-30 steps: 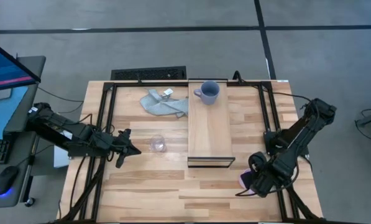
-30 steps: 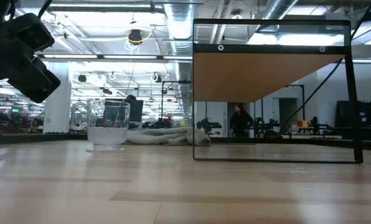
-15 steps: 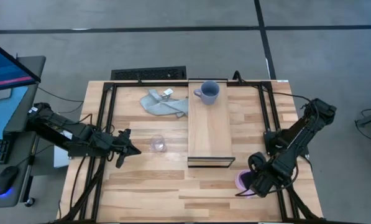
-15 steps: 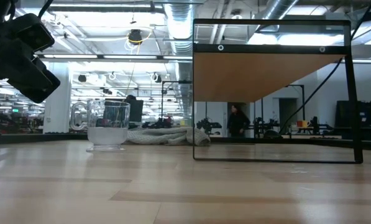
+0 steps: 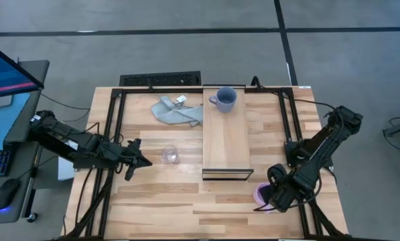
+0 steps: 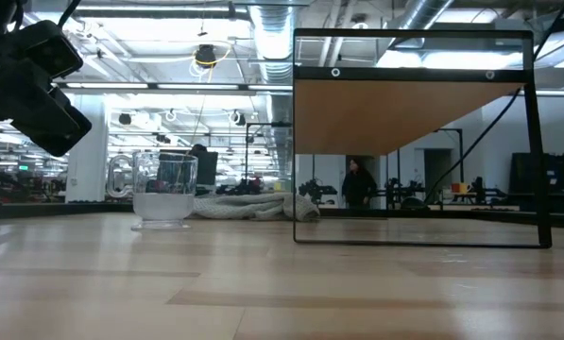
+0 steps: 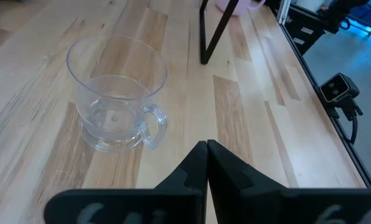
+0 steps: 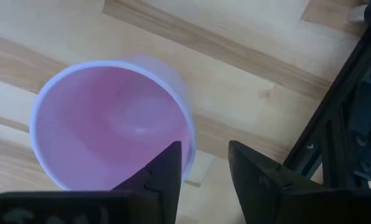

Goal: Stack small to large cups/mugs on shelf
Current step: Put the pink mug on the shelf

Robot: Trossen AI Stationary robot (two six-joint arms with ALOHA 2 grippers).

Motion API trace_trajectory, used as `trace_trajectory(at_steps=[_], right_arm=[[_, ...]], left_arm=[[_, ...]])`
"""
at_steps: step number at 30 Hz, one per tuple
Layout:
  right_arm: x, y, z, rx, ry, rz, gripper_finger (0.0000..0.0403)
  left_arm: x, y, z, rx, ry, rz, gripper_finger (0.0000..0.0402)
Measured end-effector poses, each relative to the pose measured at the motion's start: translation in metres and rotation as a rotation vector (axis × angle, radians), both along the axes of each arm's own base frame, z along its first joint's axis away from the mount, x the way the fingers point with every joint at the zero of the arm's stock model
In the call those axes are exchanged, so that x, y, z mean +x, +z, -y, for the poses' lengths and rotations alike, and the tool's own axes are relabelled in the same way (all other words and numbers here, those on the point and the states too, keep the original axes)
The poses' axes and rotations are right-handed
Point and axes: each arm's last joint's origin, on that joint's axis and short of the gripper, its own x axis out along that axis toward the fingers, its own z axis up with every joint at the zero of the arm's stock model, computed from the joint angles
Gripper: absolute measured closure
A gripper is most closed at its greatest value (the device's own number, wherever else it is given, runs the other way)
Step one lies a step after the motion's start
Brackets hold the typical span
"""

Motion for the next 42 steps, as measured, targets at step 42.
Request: trace_trajectory(at_steps=[42], right_arm=[[0.012,-0.018,0.004,0.131,0.026,0.067,0.0392]], left_arm=[[0.0,0.0,0.0,-0.003,0.002,-0.001,0.0401]])
